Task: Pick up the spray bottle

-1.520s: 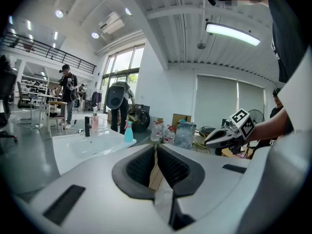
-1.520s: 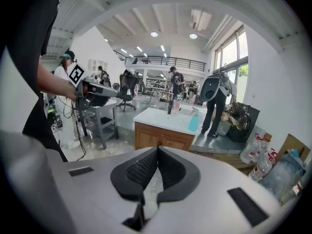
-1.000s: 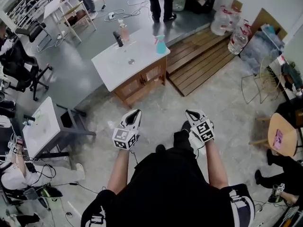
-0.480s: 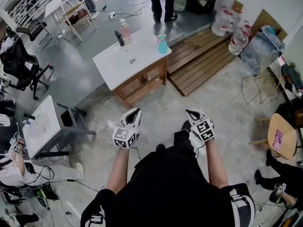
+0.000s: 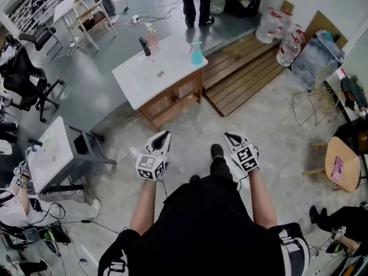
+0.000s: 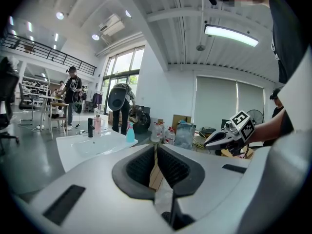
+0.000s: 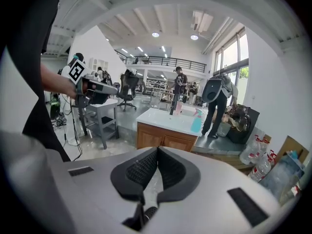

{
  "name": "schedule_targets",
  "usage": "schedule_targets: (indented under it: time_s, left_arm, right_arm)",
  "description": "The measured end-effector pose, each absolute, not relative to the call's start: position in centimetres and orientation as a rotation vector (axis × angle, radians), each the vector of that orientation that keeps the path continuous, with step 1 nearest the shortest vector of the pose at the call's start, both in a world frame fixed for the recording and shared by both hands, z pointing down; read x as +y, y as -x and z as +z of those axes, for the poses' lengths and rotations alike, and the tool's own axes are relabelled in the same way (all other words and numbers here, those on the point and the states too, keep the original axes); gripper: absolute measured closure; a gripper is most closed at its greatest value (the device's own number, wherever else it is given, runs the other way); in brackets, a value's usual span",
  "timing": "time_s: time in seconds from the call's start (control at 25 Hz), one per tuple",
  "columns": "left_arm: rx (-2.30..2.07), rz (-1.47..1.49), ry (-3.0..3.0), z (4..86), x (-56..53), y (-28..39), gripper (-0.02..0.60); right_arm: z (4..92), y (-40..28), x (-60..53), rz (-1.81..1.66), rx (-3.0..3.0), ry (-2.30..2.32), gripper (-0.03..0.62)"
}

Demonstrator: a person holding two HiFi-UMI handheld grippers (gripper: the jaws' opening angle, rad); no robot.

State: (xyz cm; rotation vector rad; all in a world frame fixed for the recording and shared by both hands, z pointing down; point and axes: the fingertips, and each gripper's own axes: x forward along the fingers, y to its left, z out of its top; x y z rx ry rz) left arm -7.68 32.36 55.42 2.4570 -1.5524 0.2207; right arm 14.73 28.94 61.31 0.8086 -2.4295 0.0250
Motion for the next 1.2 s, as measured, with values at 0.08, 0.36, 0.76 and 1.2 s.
schedule_targets:
  time_s: [0.08,0.36,0.76,1.2]
  left_arm:
    - [-1.549,0.219,-2.46,55.2,32.3,7.3,0.546]
    - [-1.554,0.228,-2.451,55.5,32.4,7.5,0.546]
    - [-1.542,0.235,-2.461,55.4,32.8,6.5,0.546]
    - [-1.524,0.253,-2.465,55.0,33.7,6.5,0.546]
  right_arm:
    - [61.3,-15.2,29.0,0.031,-2.425,-0.811,0.577]
    - [61.4,-15.5,28.8,0.042,-2.424,-0.832,0.577]
    - [61.7,-16.2,29.4,0.057,-2.425,-0.842,0.577]
    - [61.0,-16.1,30.3,0.067,-2.446,-0.878,0.577]
